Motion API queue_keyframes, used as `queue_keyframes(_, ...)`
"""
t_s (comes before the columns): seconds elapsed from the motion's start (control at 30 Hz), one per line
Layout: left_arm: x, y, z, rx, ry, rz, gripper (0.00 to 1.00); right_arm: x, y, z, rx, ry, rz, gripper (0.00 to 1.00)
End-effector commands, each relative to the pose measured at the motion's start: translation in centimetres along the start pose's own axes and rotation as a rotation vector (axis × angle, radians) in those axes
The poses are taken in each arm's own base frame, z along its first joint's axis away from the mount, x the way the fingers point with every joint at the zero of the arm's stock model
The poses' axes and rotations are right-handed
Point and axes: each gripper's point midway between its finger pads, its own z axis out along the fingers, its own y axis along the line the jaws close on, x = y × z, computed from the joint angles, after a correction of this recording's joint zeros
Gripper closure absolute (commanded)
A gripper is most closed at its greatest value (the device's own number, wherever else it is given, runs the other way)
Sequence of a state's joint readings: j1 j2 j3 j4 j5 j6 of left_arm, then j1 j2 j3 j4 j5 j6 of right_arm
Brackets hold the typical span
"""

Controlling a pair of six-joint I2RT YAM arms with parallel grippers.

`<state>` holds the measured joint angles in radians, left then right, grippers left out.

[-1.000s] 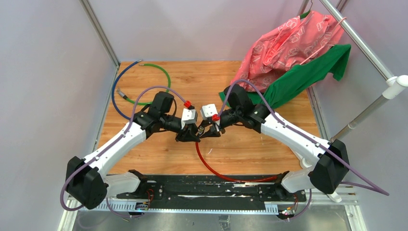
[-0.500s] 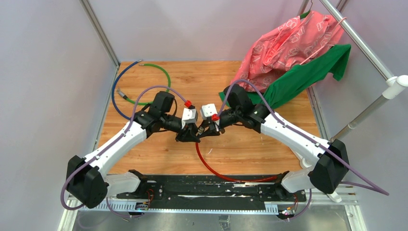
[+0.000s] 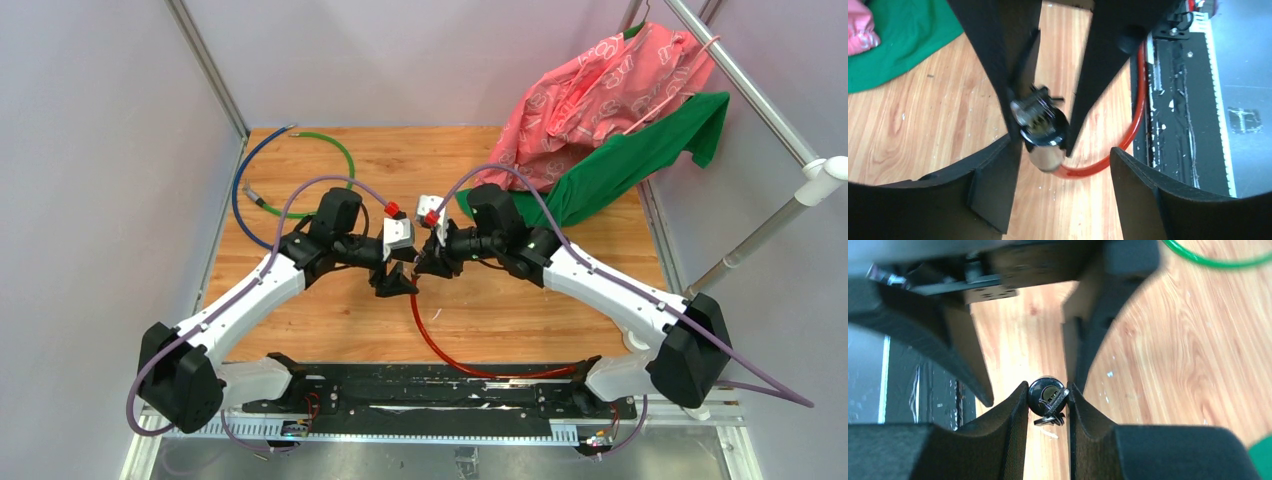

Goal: Lock with the key
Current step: Lock the lock.

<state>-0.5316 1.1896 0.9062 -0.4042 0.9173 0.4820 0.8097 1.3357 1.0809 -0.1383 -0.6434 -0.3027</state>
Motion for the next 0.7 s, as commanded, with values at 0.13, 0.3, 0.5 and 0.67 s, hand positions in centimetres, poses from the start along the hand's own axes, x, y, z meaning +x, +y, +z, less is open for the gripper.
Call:
queue_keyframes(0.13, 1.9, 3.1, -0.6, -0.238, 0.044, -0.082, 0.28, -1.5, -4.8, -3.0, 0.472, -0.073, 0.516, 1.00)
queue_keyframes(0.3, -0.1, 4.6, 0.1, -0.297, -0.094, -0.128, 0.27, -1.0, -5.0, -4.7, 0.617, -0.085, 0.726, 1.00)
queue_keyframes(0.5, -0.8, 4.4, 1.9, -0.265, -0.191, -0.185, 0.26, -0.7, -5.7, -5.8, 0.714, -0.112, 0.768, 1.00)
queue_keyframes(0.67, -2.2, 4.3, 2.5, -0.256, -0.220, -0.175, 0.38, -0.6, -5.3, -5.2, 0.683, -0.117, 0.778, 1.00)
